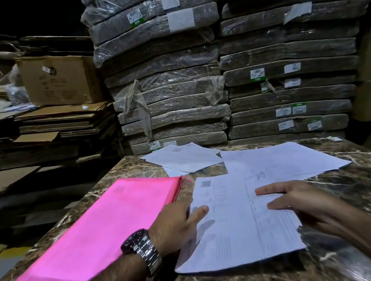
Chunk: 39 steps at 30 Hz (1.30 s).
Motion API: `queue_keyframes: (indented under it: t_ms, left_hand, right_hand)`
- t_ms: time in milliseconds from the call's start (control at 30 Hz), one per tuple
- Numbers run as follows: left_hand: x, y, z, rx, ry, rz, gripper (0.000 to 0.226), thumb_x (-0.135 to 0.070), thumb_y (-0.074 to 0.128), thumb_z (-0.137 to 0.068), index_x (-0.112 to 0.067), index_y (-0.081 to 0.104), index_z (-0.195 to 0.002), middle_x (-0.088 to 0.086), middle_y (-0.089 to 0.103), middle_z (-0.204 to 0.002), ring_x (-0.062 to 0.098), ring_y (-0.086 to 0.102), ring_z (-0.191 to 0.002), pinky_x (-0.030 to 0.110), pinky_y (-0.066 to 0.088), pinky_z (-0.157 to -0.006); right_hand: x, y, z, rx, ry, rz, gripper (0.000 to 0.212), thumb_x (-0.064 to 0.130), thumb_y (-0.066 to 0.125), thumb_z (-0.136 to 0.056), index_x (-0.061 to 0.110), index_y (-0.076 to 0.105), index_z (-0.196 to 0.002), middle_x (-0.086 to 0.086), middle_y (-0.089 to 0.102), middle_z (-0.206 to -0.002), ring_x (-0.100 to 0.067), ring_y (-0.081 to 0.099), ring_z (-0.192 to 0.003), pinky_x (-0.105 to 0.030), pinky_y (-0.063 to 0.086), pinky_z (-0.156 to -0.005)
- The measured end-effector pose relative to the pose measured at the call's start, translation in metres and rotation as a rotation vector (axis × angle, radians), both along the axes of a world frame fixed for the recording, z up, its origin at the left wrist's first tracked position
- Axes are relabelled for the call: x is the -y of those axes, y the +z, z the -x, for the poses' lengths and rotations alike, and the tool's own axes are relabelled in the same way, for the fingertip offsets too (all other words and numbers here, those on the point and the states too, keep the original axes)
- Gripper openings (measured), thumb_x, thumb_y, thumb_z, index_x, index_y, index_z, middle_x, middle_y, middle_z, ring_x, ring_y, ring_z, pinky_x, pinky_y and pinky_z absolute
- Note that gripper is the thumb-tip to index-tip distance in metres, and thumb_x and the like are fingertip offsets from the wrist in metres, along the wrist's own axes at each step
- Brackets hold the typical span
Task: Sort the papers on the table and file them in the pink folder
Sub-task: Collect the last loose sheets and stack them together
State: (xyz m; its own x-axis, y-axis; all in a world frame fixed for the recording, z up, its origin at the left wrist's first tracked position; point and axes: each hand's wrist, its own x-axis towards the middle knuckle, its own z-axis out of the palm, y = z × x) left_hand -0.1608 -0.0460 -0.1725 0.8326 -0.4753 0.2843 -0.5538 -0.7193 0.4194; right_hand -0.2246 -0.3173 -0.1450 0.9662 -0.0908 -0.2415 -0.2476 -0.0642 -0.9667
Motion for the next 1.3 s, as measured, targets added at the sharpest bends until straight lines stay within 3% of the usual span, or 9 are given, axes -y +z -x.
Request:
queue_keyframes:
  t_ms: [100, 233, 367, 500, 733, 833, 1000, 1133, 1300]
  left_hand:
    - [0.018, -0.004, 0.003, 0.007, -0.032, -0.058, 0.063, -0.059, 0.038, -0.093, -0.014, 0.048, -0.136, -0.002, 0.059, -0.129, 0.016, 0.055, -0.117, 0.03, 0.042, -0.096]
    - [0.042, -0.008, 0.014, 0.022, -0.098, -0.184, 0.062, -0.053, 0.041, -0.094, -0.014, 0.039, -0.141, 0.003, 0.047, -0.141, 0.017, 0.042, -0.13, 0.029, 0.033, -0.104]
    - [0.05, -0.012, 0.015, -0.025, -0.111, -0.258, 0.067, -0.056, 0.038, -0.094, -0.019, 0.026, -0.149, 0.001, 0.022, -0.158, 0.014, 0.016, -0.147, 0.032, 0.018, -0.117]
    - [0.053, -0.013, 0.018, -0.026, -0.12, -0.279, 0.067, -0.055, 0.037, -0.095, -0.02, 0.024, -0.15, 0.0, 0.019, -0.159, 0.012, 0.01, -0.148, 0.037, 0.016, -0.12]
    - [0.064, -0.011, 0.018, -0.076, -0.163, -0.308, 0.073, -0.059, 0.045, -0.09, -0.024, 0.024, -0.15, 0.002, 0.02, -0.159, 0.014, 0.015, -0.147, 0.031, 0.017, -0.118]
    - [0.067, -0.006, 0.016, -0.087, -0.181, -0.357, 0.068, -0.062, 0.047, -0.087, -0.02, 0.041, -0.14, 0.004, 0.04, -0.146, 0.018, 0.035, -0.135, 0.03, 0.03, -0.108]
    - [0.08, 0.006, 0.008, -0.059, -0.193, -0.373, 0.068, -0.064, 0.052, -0.082, -0.018, 0.05, -0.132, 0.001, 0.057, -0.122, 0.021, 0.053, -0.11, 0.028, 0.039, -0.084]
    - [0.118, 0.018, -0.012, 0.031, -0.195, -0.304, 0.066, -0.053, 0.053, -0.089, -0.015, 0.042, -0.142, 0.006, 0.057, -0.135, 0.02, 0.055, -0.118, 0.029, 0.043, -0.093]
    - [0.176, 0.023, -0.061, 0.05, -0.186, -0.362, 0.061, -0.051, 0.044, -0.094, -0.013, 0.041, -0.142, 0.013, 0.052, -0.138, 0.028, 0.048, -0.124, 0.041, 0.044, -0.099]
  right_hand:
    - [0.01, -0.006, 0.013, -0.021, 0.002, 0.031, 0.032, -0.018, 0.055, -0.084, 0.002, 0.069, -0.105, -0.017, 0.074, -0.1, -0.029, 0.074, -0.082, -0.029, 0.058, -0.059]
    - [0.014, -0.012, 0.015, -0.042, 0.017, 0.083, 0.036, -0.018, 0.06, -0.08, 0.005, 0.07, -0.106, -0.017, 0.073, -0.106, -0.032, 0.071, -0.094, -0.046, 0.056, -0.088]
    - [0.012, -0.012, 0.016, -0.025, 0.064, 0.206, 0.039, -0.015, 0.066, -0.077, 0.011, 0.071, -0.106, -0.01, 0.071, -0.11, -0.027, 0.07, -0.098, -0.04, 0.056, -0.088]
    - [0.01, -0.009, 0.025, -0.03, 0.145, 0.337, 0.043, -0.007, 0.072, -0.076, 0.02, 0.071, -0.11, -0.001, 0.071, -0.109, -0.016, 0.07, -0.094, -0.019, 0.055, -0.069]
    - [0.009, -0.002, 0.034, -0.048, 0.213, 0.404, 0.044, -0.003, 0.074, -0.077, 0.012, 0.066, -0.117, 0.002, 0.069, -0.099, -0.003, 0.069, -0.076, -0.01, 0.05, -0.058]
    - [0.015, 0.004, 0.035, -0.042, 0.182, 0.457, 0.034, 0.005, 0.075, -0.08, 0.009, 0.066, -0.113, 0.006, 0.059, -0.073, -0.001, 0.06, -0.051, -0.013, 0.048, -0.051]
    - [0.047, 0.019, 0.008, -0.042, -0.069, 0.476, 0.014, 0.014, 0.07, -0.085, 0.001, 0.073, -0.092, -0.008, 0.067, -0.074, -0.013, 0.057, -0.053, -0.017, 0.046, -0.05]
    - [0.086, 0.019, -0.036, -0.132, -0.326, 0.19, 0.034, 0.015, 0.061, -0.092, -0.005, 0.052, -0.119, -0.019, 0.06, -0.084, -0.024, 0.054, -0.056, -0.028, 0.048, -0.052]
    - [0.093, 0.015, -0.054, -0.229, -0.394, -0.069, 0.036, 0.021, 0.059, -0.094, -0.002, 0.043, -0.117, -0.024, 0.047, -0.121, -0.032, 0.063, -0.077, -0.037, 0.057, -0.051]
